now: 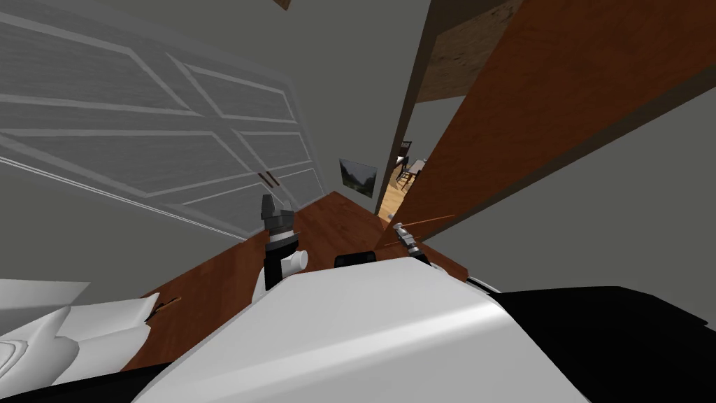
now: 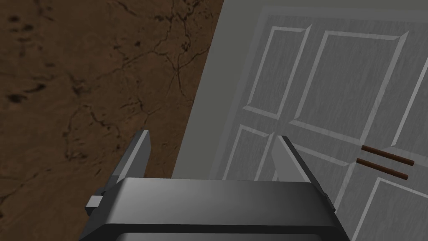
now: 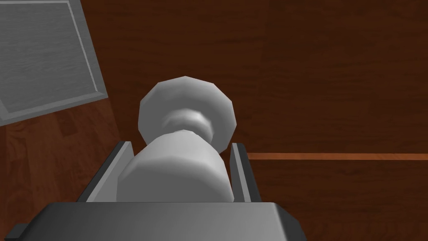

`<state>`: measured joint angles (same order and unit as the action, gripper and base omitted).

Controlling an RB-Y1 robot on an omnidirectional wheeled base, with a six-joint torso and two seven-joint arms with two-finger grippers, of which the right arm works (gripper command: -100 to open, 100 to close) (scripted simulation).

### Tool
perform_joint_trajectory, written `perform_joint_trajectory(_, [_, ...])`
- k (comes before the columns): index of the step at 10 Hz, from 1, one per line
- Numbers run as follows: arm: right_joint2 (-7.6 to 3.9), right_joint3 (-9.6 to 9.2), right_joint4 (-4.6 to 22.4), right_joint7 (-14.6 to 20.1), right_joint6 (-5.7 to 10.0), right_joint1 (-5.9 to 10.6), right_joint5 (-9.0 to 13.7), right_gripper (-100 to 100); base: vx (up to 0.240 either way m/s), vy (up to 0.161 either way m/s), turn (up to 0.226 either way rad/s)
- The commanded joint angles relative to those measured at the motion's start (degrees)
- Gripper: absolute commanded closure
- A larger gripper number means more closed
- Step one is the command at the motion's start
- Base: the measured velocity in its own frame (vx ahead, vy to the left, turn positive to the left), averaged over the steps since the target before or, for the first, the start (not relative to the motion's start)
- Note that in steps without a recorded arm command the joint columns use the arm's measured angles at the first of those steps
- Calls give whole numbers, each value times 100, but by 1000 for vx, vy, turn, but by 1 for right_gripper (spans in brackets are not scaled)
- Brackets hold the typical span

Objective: Pull the door open

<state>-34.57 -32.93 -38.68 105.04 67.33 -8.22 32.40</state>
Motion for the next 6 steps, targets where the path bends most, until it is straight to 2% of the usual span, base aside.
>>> perform_joint_trajectory(1, [-11, -18, 41, 31, 52, 2, -14, 100, -159, -54, 137])
perform_joint_trajectory(6, [-50, -87, 193, 147, 245, 7, -69, 100, -193, -75, 155])
